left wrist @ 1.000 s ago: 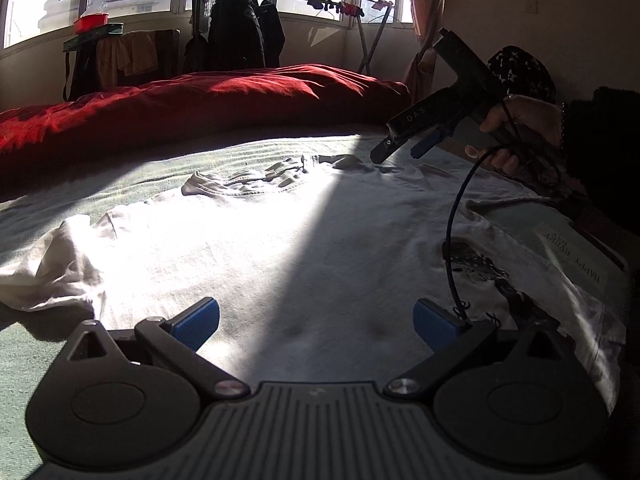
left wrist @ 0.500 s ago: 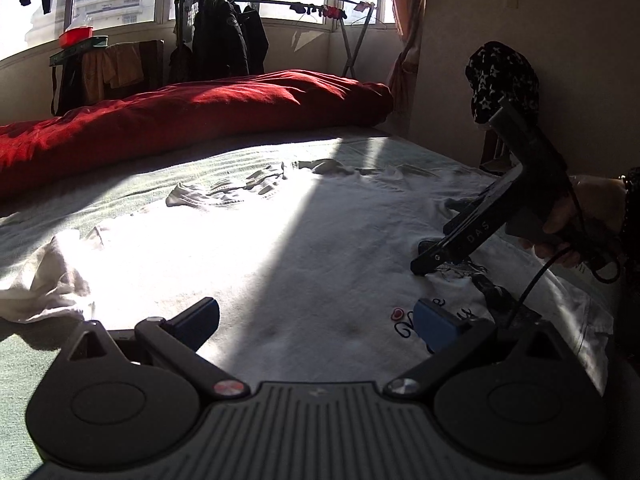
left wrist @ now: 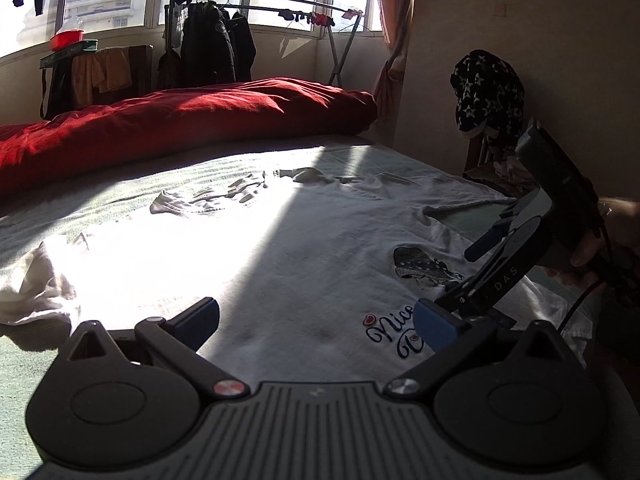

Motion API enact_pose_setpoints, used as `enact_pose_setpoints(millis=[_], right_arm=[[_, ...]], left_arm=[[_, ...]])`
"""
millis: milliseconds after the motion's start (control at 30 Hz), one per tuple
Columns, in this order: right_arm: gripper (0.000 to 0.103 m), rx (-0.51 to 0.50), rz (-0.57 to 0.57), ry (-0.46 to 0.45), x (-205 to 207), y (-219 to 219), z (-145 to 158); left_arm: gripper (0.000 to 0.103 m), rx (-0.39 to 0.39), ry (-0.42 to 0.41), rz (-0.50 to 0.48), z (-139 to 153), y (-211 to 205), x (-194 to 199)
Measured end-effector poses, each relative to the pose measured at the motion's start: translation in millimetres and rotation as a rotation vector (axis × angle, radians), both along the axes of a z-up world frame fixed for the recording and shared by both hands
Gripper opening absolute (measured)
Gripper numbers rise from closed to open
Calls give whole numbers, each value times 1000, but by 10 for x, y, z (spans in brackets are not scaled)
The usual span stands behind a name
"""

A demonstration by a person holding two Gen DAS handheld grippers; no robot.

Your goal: Fold clothes

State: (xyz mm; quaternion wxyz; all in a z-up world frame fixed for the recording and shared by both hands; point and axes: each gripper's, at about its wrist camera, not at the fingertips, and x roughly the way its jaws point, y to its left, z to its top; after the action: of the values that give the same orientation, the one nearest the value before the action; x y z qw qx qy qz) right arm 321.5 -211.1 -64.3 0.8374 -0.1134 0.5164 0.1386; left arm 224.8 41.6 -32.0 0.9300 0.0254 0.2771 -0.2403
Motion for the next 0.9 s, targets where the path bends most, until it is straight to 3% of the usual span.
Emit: enact_pose_setpoints(millis=[367,533,733,900], right_arm=[[103,51,-64,34,-589,-292,-66],[103,29,-92,67,-858,-471,-34],[103,85,-40,-49,-909,-102,178],[103,92,-53,-67,-1025,-36,81]], left_arm=[[102,-6,-11,-19,42,-41,-62],[102,-33,-14,-9,81,12,-66],[102,-23,-1,6,59,-8,-51],[102,-14,15,6,19,-28,-26]])
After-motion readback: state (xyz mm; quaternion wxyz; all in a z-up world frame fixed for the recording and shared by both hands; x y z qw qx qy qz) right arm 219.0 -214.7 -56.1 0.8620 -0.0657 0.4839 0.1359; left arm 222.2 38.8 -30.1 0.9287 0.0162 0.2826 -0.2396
